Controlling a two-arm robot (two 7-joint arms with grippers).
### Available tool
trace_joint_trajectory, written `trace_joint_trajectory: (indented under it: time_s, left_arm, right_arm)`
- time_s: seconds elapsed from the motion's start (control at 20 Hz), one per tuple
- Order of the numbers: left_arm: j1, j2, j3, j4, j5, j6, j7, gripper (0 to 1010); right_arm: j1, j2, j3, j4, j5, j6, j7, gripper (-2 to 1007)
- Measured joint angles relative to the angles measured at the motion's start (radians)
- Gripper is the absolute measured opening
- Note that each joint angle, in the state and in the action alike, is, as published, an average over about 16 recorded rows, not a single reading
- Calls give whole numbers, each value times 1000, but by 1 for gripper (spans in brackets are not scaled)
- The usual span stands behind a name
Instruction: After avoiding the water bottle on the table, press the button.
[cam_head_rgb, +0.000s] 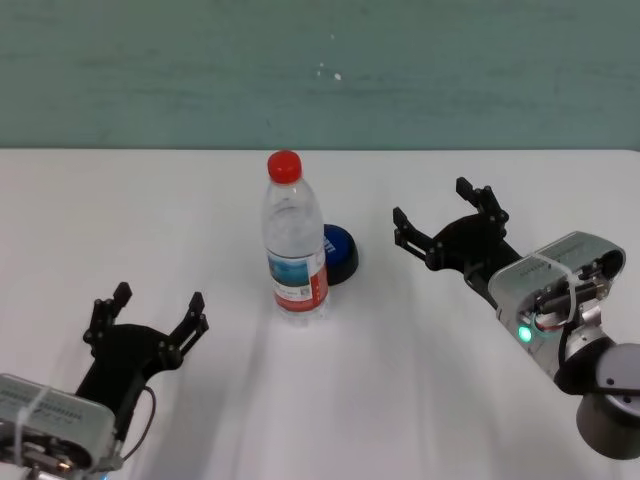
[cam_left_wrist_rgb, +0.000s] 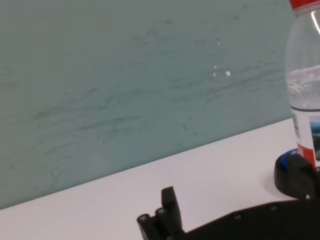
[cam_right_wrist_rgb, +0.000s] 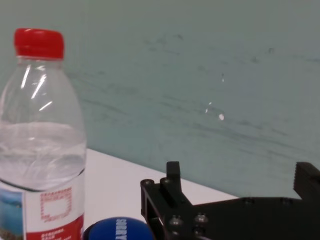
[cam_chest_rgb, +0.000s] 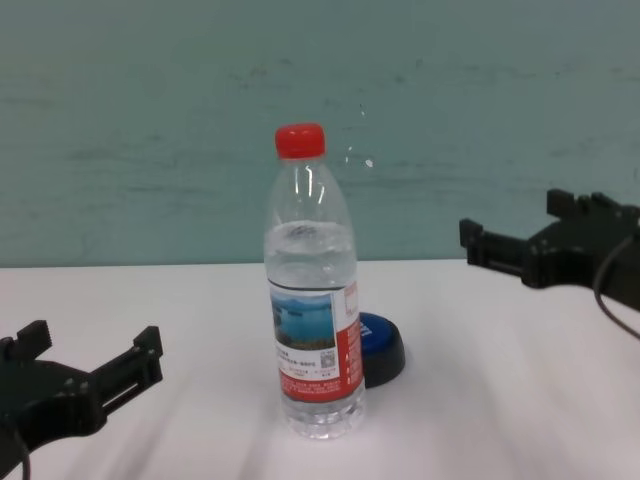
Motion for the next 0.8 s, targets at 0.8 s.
trace_joint_trajectory:
  time_s: [0.8]
  left_arm:
    - [0, 0, 0, 0, 0, 0, 0, 1000]
  right_arm:
    - [-149, -40, 36, -33, 25, -89, 13, 1004]
